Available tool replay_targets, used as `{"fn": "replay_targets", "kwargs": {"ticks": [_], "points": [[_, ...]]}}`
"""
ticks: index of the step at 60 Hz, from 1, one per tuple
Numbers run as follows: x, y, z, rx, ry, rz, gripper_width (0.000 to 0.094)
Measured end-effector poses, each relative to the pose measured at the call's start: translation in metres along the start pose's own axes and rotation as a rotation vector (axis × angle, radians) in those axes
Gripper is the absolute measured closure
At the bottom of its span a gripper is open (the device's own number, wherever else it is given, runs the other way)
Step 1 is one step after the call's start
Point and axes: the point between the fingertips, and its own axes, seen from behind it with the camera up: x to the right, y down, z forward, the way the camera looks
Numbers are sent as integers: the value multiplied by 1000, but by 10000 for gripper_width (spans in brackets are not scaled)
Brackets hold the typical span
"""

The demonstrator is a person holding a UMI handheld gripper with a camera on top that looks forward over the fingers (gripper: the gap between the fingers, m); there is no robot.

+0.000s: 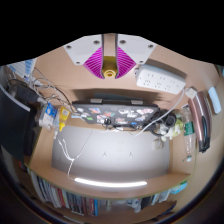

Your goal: Unplug charger

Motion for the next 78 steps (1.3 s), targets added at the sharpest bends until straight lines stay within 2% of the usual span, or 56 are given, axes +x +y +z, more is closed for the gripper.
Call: {"fn": "replay_targets", "kwargs": {"ticks": [11,16,39,40,41,42,47,50,54,63,78], "points": [[10,33,19,-132,-14,-2,753],[2,47,29,-192,-46,0,718],[2,39,60,-187,-31,59,618],[2,39,60,-187,-32,57,588],[3,39,60,-186,-34,53,487],[4,39,60,-186,-33,49,434],[2,38,53,-191,-53,31,32],[-2,34,47,-175,-78,27,80],[-3,25,35,-140,-89,28,42],[1,16,-1,-72,-80,-3,50],[-4,25,-62,26,-133,12,54]]}}
